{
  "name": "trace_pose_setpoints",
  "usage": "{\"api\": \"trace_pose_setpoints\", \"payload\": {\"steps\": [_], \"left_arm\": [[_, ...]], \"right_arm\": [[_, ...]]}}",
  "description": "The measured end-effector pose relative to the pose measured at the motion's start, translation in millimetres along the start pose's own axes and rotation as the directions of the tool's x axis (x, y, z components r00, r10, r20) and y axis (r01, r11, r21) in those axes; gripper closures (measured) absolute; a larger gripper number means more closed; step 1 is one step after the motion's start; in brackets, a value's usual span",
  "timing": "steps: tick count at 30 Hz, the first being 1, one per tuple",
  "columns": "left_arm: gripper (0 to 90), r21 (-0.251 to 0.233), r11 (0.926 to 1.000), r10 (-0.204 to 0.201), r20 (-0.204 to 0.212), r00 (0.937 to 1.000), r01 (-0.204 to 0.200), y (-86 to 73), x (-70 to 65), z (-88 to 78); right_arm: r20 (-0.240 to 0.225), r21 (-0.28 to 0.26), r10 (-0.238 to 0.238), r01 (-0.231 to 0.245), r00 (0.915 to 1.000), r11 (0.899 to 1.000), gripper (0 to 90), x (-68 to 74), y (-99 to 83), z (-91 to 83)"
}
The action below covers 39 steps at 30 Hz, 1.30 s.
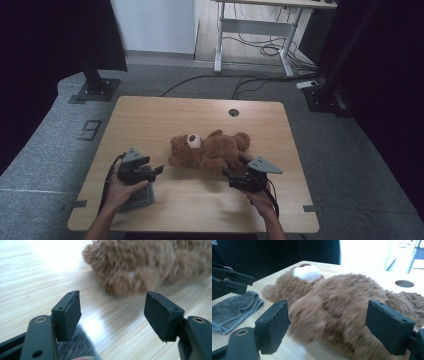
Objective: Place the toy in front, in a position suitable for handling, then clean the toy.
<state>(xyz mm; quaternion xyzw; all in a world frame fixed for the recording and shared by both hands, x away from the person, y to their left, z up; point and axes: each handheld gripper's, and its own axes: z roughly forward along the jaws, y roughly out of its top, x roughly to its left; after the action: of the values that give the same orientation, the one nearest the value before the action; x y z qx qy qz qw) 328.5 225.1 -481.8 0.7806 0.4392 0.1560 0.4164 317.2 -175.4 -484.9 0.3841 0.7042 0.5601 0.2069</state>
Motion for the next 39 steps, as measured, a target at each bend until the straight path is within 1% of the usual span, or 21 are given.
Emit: {"api": "trace_pose_setpoints", "payload": {"steps": [1,3,7,9,11,13,15,17,21,26,29,33,36,37,39], "left_arm": [[32.0,0.001,1.0,-0.008,0.008,0.9999,0.008,-5.1,2.7,-3.8],[32.1,0.005,0.9998,-0.019,0.008,0.9998,0.019,-10.9,5.6,-7.7],[28.3,0.02,0.9991,-0.037,-0.023,0.9991,0.037,-23.5,10.6,-18.2],[27.9,0.023,0.9989,-0.039,-0.036,0.9986,0.04,-31.1,11.8,-25.3],[26.9,0.029,0.9987,-0.042,-0.04,0.9983,0.043,-38.3,12.2,-30.8],[24.2,0.039,0.9984,-0.038,-0.048,0.9981,0.04,-44.3,12.3,-34.6],[23.8,0.048,0.9981,-0.035,-0.062,0.9975,0.038,-49.6,13.1,-36.8],[22.3,0.054,0.9977,-0.036,-0.083,0.9959,0.041,-53.1,15.0,-37.1],[22.0,0.063,0.9966,-0.047,-0.1,0.9939,0.053,-58.2,19.4,-35.9],[21.6,0.078,0.9948,-0.057,-0.107,0.9926,0.065,-64.8,23.3,-35.0],[21.8,0.076,0.9945,-0.062,-0.113,0.9916,0.071,-66.4,25.2,-36.3],[21.7,0.075,0.9946,-0.063,-0.119,0.9909,0.072,-67.1,24.5,-37.2],[21.6,0.084,0.9941,-0.059,-0.12,0.991,0.069,-68.3,22.2,-34.7],[21.6,0.09,0.9936,-0.056,-0.124,0.9907,0.067,-69.0,21.5,-33.0],[21.5,0.108,0.9921,-0.049,-0.146,0.9881,0.065,-71.1,20.6,-27.6]], "right_arm": [[-0.003,-0.001,0.0,0.0,1.0,1.0,18.7,1.3,-0.1,-1.0],[-0.013,0.0,-0.006,0.006,0.9999,1.0,18.6,5.0,-1.0,-2.9],[-0.021,0.013,-0.016,0.016,0.9996,1.0,18.7,9.6,-5.9,-6.8],[-0.022,0.015,-0.013,0.013,0.9997,1.0,18.9,9.6,-7.0,-7.8],[-0.019,0.018,-0.01,0.011,0.9998,1.0,19.3,8.8,-10.7,-10.4],[-0.014,0.023,-0.001,0.001,0.9999,1.0,19.5,6.7,-15.3,-13.2],[-0.011,0.024,0.0,0.0,0.9999,1.0,19.6,6.0,-16.1,-13.7],[-0.007,0.025,0.006,-0.006,1.0,1.0,19.9,3.9,-18.0,-15.0],[-0.001,0.027,0.012,-0.012,0.9999,1.0,20.0,1.8,-19.6,-15.5],[-0.001,0.036,0.012,-0.012,0.9999,0.999,19.9,1.9,-21.9,-14.9],[-0.003,0.038,0.011,-0.011,0.9999,0.999,19.9,2.6,-22.3,-14.4],[-0.004,0.037,0.01,-0.009,0.9999,0.999,20.0,2.9,-22.2,-14.5],[-0.003,0.035,0.006,-0.006,1.0,0.999,20.0,3.0,-21.8,-14.8],[-0.004,0.034,0.006,-0.006,1.0,0.999,20.0,2.9,-21.7,-14.9],[-0.003,0.033,0.006,-0.006,1.0,0.999,20.0,2.3,-21.6,-15.0]]}}
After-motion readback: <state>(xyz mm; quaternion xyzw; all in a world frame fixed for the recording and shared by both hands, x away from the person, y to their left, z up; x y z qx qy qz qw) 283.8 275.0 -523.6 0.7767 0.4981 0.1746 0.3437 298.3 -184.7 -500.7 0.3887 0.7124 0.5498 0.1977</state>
